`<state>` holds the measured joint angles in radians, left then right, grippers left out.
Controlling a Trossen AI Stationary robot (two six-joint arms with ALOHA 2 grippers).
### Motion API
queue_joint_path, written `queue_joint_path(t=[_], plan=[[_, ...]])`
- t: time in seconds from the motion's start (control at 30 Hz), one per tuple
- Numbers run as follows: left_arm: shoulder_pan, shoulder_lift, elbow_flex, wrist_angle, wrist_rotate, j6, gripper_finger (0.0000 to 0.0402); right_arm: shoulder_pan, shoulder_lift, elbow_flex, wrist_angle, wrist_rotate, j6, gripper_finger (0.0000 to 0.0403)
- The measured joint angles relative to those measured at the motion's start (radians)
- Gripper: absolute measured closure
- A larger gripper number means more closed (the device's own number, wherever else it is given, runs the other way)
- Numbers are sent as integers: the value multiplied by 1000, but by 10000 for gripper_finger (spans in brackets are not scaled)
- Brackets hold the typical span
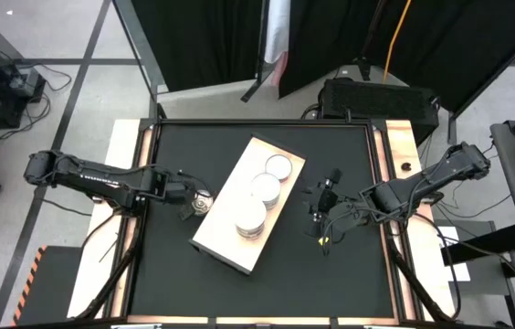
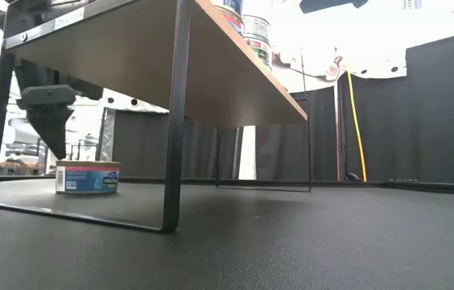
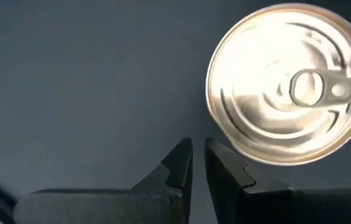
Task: Stack canned seafood by type on shelf
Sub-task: Stack the blue tuna can on top of the other blue tuna cans on the shelf
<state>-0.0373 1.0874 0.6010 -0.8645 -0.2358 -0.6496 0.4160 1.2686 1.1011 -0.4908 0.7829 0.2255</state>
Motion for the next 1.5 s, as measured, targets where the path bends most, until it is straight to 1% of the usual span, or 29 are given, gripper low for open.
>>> queue_joint_path(t=[0.23, 0.73, 1.0, 1.17, 1.5], plan=[[-32, 0, 0, 39, 9, 0, 357, 0, 0, 0, 0, 0, -3, 337], [-102, 1, 0, 36, 24, -32, 357, 0, 0, 0, 0, 0, -3, 337], [-106, 4, -42, 87, 21, -27, 357, 0, 0, 0, 1, 0, -3, 337], [-110, 4, -43, 85, 20, -34, 357, 0, 0, 0, 1, 0, -3, 337], [-110, 5, -47, 42, 62, -51, 357, 0, 0, 0, 1, 0, -3, 337]])
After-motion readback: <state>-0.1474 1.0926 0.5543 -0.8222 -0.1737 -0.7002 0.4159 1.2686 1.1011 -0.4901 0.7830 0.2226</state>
